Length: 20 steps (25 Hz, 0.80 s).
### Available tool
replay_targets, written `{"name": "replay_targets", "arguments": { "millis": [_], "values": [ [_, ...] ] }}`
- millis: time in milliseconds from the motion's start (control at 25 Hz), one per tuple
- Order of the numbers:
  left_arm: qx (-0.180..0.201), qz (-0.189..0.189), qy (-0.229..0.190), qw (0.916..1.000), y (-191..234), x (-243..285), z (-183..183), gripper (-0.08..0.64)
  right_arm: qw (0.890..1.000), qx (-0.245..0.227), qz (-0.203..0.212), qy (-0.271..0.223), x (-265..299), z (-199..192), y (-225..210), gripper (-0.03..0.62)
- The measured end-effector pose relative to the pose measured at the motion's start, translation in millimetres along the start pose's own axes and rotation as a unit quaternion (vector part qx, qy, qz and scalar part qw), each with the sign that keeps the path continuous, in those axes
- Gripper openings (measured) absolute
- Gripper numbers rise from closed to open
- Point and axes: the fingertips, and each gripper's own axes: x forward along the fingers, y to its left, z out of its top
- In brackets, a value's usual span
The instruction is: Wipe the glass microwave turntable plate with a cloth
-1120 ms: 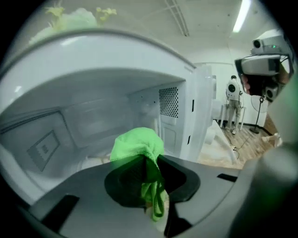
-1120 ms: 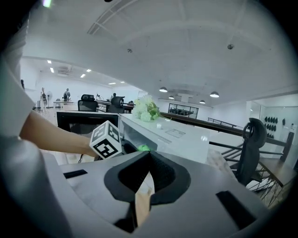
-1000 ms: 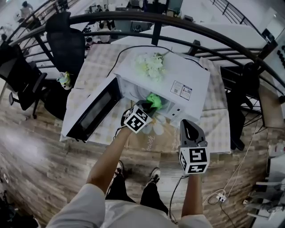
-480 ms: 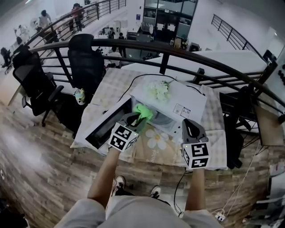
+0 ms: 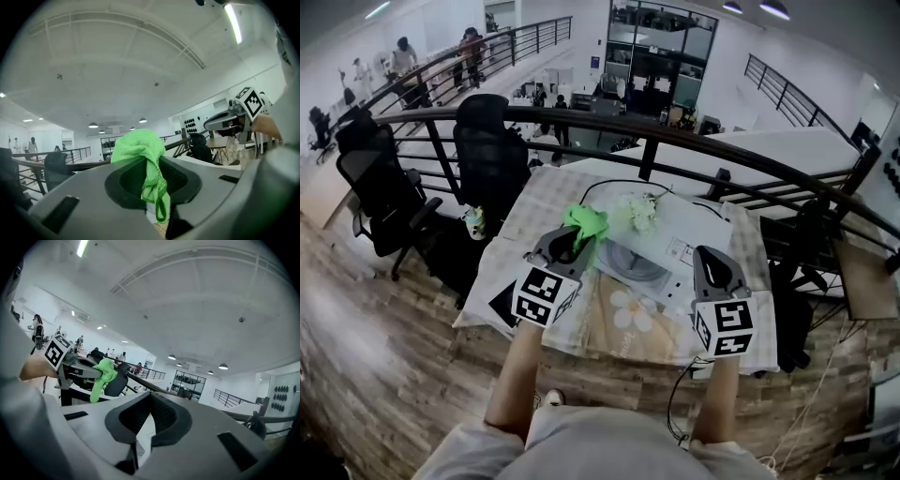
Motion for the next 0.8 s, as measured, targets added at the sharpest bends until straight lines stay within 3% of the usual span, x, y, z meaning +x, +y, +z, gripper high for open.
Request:
{"name": "replay_targets", "arguments": {
  "millis": [480,800],
  "values": [
    [0.033,0.001,-0.019,0.9993,-0.3,-20.4,27.0,0.087,1.000,-0.020,0.005,-0.012,4.3,20.9,10.5,0.012],
    [0.025,0.001,-0.019,0.9995,-1.2,-21.5,23.9,0.087,1.000,-0.026,0.013,-0.008,7.6,18.0,17.3,0.012]
  ]
}}
